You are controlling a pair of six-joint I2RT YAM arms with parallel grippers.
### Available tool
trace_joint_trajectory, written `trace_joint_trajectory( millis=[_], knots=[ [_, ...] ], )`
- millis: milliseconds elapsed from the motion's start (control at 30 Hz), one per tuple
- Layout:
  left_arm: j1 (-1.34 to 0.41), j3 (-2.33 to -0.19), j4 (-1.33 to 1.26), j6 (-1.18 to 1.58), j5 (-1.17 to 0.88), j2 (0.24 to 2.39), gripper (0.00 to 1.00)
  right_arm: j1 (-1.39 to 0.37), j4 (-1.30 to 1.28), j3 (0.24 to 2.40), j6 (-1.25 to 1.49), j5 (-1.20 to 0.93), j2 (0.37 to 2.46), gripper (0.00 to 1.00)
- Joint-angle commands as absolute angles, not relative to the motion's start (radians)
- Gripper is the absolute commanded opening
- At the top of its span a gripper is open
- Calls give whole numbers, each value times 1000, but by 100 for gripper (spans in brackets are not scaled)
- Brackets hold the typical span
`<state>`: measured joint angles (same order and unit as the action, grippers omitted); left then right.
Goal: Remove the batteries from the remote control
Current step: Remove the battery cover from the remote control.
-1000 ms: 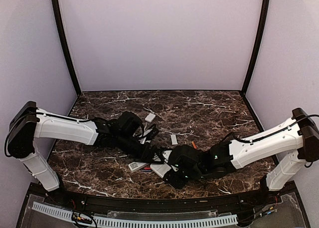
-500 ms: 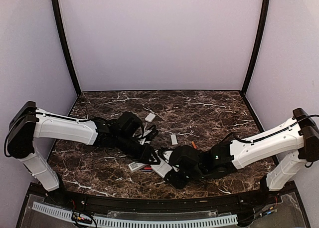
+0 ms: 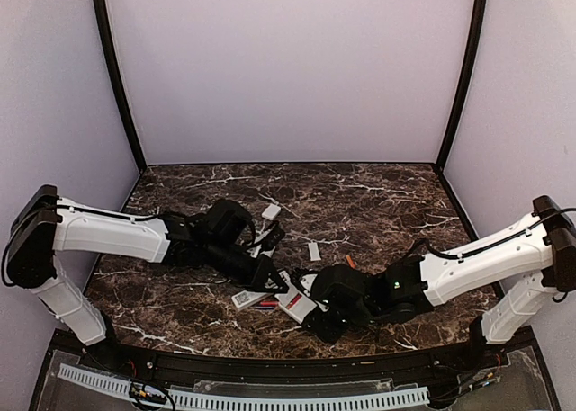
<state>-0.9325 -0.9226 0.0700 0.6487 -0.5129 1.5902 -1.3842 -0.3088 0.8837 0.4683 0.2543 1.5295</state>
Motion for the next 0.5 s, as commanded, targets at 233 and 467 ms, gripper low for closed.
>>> trace_joint_trajectory(
  millis=[233, 467],
  knots=[
    [-811, -783, 18, 722, -574, 1430, 0, -1393, -259, 853, 500, 293, 1499, 21],
    [-743, -837, 397, 514, -178, 1331, 0, -1392, -267, 854, 513, 307, 1512, 20]
  ],
)
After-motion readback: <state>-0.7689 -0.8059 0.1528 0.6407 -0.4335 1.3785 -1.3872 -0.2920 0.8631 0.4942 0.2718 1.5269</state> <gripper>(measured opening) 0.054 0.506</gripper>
